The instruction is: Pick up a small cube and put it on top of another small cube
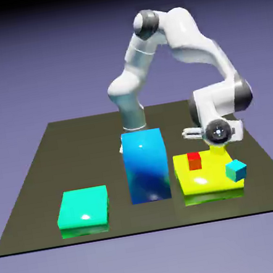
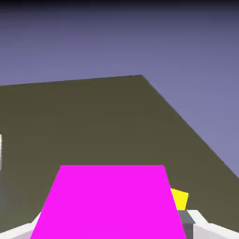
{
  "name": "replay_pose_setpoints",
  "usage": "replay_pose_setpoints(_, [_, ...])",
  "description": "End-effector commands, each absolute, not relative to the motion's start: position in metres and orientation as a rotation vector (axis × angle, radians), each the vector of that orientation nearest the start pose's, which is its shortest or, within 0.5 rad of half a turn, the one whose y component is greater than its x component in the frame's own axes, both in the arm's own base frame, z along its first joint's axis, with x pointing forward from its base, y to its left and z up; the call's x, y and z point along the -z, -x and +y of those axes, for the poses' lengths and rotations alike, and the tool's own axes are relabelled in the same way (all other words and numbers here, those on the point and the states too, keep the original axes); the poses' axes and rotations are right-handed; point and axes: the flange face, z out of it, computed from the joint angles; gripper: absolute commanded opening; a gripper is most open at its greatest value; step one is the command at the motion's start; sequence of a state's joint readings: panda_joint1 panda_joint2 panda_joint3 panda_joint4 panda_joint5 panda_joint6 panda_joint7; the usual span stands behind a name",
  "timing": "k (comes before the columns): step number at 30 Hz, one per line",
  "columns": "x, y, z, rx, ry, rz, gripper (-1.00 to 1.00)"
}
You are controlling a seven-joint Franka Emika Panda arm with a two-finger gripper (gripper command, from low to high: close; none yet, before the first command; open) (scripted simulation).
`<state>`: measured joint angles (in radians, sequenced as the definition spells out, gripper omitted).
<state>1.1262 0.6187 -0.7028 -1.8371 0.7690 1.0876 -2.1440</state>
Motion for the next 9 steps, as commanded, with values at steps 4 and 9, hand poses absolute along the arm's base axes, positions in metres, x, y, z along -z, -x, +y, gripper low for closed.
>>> replay_pose_setpoints(4, [-0.217, -0.378, 0.315, -0.472, 0.814, -1.79, -1.0])
replay_pose_setpoints(9, [-0.215, -0.374, 0.315, -0.473, 0.814, -1.79, 1.0])
